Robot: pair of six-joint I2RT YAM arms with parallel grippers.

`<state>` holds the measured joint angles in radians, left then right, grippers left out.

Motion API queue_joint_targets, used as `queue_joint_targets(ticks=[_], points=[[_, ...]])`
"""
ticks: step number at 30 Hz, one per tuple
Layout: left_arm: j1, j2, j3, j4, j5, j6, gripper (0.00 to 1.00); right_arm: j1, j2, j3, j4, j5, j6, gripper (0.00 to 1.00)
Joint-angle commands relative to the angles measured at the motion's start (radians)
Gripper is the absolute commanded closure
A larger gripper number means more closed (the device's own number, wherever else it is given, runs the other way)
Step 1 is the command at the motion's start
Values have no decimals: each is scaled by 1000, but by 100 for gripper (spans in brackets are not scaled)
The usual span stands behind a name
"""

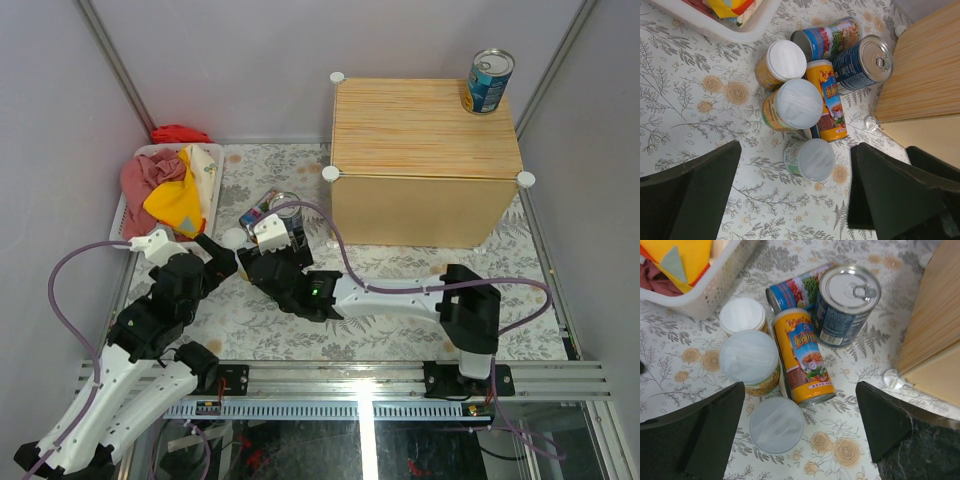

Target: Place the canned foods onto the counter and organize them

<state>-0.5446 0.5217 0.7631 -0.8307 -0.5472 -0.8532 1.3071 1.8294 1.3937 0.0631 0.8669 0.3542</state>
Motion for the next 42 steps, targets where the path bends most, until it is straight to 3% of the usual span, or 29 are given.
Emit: queue_joint_targets(ticks=[1,7,21,42], points=[[-8,-1,45,-11,-29,-4,0,-29,38,43,42,73,146,1],[-8,-2,54,-22,-41,14,0,-111,110,80,22,3,201,1],[-8,-17,33,12,-53,42,0,-234,239,150,125,-132,107,1],[-8,-25,25,8,-54,40,0,-315,372,252,194,-161,3,1]])
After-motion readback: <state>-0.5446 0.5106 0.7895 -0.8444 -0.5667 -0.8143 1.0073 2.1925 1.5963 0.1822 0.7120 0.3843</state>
